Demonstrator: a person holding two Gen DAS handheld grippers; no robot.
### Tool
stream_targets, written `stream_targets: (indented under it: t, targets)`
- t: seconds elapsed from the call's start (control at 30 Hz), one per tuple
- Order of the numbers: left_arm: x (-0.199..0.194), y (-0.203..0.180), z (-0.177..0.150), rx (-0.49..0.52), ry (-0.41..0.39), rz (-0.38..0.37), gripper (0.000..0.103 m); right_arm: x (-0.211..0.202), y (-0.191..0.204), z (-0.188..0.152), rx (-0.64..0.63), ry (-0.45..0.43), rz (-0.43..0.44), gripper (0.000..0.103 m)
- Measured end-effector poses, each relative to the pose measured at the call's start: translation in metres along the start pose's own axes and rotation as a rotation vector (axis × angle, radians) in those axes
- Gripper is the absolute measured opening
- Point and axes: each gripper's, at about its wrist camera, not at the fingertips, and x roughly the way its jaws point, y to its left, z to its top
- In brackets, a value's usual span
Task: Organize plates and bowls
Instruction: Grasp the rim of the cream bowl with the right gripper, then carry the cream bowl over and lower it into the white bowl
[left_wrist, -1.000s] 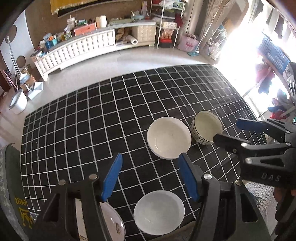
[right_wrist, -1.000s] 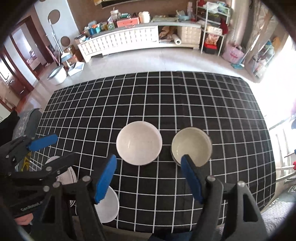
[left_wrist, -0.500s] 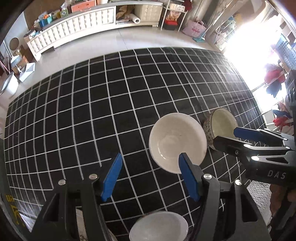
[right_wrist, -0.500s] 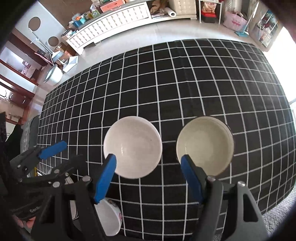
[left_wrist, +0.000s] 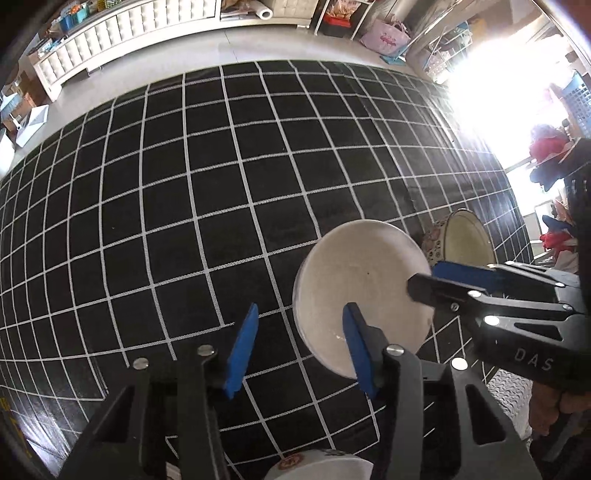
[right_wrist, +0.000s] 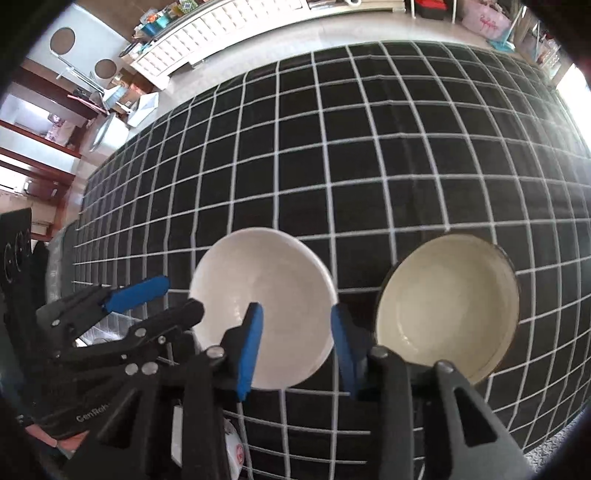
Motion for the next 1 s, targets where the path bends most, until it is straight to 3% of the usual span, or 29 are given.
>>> stream_targets:
  t: [0.1,0.13,0.27,0.3,0.37,0.6,0.8,1.0]
  targets:
    - [0.007,-0.001,-0.001,0.000,0.017,-0.004,0.041,0.005,-0.006,0.000,0.021,0.021,-0.007,0.042]
    - [0.008,-0.001,0.000,-0.001,0.019,-0.008,0.035,0.006,-0.007,-0.001,0.023,0.024,0.002,0.041]
    - [0.016,-0.001,-0.001,-0.002,0.042,-0.011,0.016,0.012,-0.009,-0.005,0.020,0.035,-0.031,0.027]
    - [0.017,-0.001,-0.001,-0.002,0.042,-0.008,0.015,0.012,-0.012,-0.006,0.018,0.035,-0.051,0.018]
    - [0.018,0.002,-0.004,-0.006,0.034,-0.013,0.009,0.010,-0.015,-0.011,0.026,0.028,-0.070,0.013]
    - [0.022,-0.006,-0.003,0.010,0.026,0.032,0.008,0.021,-0.029,-0.016,0.092,0.046,-0.015,0.010]
    - [0.017,-0.012,-0.008,0.012,0.010,0.030,0.007,0.007,-0.018,-0.027,0.081,0.023,-0.058,0.009]
    - [-0.011,-0.018,-0.026,0.006,-0.012,0.016,0.007,-0.022,-0.003,-0.044,0.065,-0.017,-0.065,0.009]
